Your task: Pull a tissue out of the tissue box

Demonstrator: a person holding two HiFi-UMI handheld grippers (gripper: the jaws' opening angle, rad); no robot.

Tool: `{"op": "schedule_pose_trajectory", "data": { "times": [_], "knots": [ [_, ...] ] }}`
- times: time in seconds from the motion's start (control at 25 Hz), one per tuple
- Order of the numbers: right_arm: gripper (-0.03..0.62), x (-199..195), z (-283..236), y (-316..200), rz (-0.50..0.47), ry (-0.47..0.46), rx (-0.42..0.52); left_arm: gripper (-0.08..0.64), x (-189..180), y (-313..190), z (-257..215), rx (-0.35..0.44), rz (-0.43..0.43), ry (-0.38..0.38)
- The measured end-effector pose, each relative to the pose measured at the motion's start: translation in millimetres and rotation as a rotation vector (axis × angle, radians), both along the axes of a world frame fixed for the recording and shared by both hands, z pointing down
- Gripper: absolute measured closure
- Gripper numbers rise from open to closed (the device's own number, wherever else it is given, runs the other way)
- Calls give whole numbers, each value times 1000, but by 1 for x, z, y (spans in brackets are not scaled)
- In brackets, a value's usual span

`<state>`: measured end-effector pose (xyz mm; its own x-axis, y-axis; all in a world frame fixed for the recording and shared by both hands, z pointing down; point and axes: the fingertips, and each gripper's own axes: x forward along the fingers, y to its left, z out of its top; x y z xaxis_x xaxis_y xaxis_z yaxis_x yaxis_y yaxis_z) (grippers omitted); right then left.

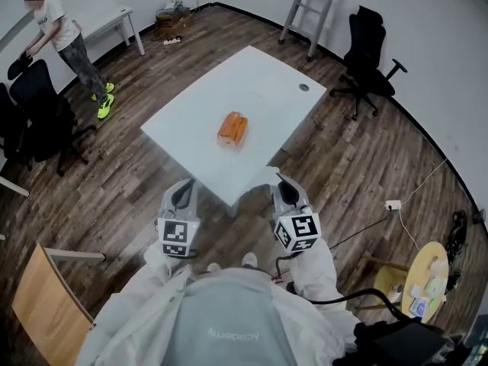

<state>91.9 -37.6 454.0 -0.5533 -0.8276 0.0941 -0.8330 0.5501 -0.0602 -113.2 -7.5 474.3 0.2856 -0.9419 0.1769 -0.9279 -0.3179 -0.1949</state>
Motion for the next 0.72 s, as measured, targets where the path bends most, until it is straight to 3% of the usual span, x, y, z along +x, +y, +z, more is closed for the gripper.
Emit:
{"op": "schedule_pose_trajectory", "data": {
  "times": [0.36, 0.72],
  "knots": [
    [592, -2, 1, 28, 93, 10, 14, 560, -12, 20, 7, -14, 30, 17],
    [592, -10, 6, 34, 93, 22, 7, 560, -16, 24, 10, -16, 33, 22]
  ]
}}
